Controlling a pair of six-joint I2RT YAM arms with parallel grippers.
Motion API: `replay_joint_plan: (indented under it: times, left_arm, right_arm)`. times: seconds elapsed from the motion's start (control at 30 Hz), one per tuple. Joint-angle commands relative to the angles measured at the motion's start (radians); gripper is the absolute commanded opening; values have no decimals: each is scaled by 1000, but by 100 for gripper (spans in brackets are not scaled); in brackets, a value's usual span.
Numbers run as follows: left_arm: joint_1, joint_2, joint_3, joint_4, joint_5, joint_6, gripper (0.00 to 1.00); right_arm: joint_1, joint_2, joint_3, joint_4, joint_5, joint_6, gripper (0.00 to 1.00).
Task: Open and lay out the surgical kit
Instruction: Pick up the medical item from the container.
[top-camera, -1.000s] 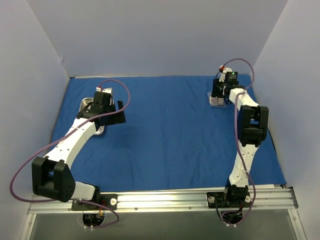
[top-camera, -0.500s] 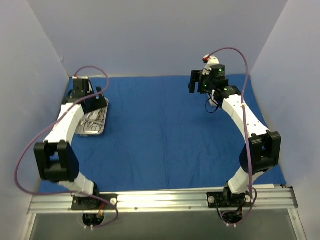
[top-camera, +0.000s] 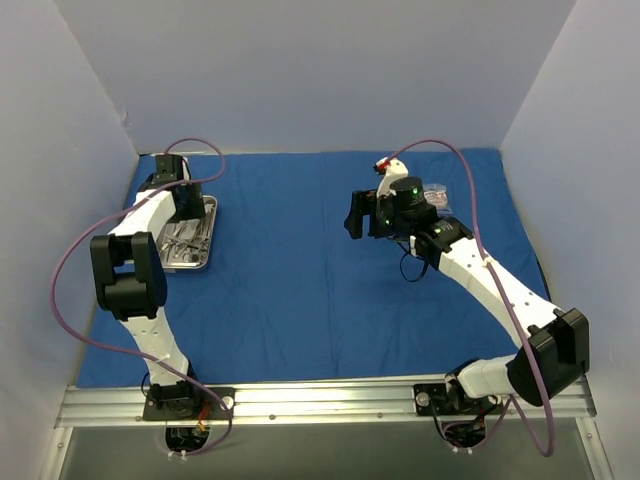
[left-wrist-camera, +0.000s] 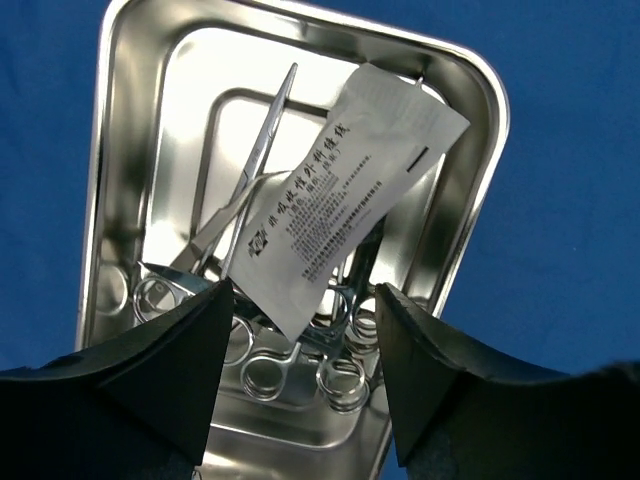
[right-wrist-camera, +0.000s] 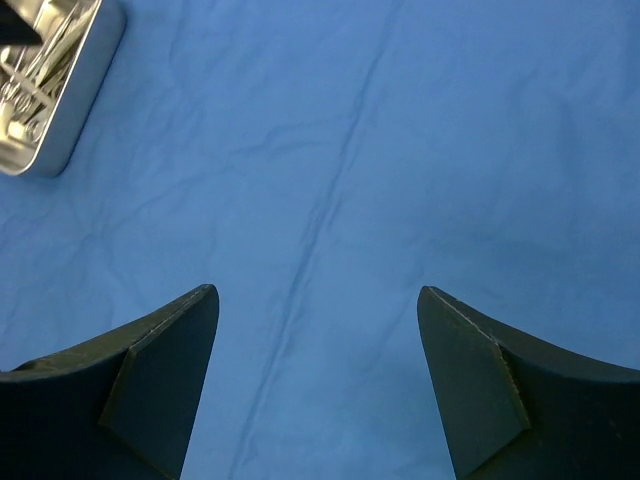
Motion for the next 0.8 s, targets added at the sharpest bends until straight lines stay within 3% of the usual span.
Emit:
replay_joint_plan:
  times: [0.0,0.2,0.4,0.77]
  left_arm:
    - [0,40,80,58,-48,86,67]
    - [-5,91,89,83,-27,126,51]
    - [-16,94,74,115,53,206,50]
    - [-45,157,94,114,-8,241,49]
  right_arm:
    - [17,-46,-39,23,9,54,76]
    - [22,-63,-82,20,18,63,76]
    - [22,-57,-77,7,23,56,76]
    - [22,-37,-82,12,14,59,76]
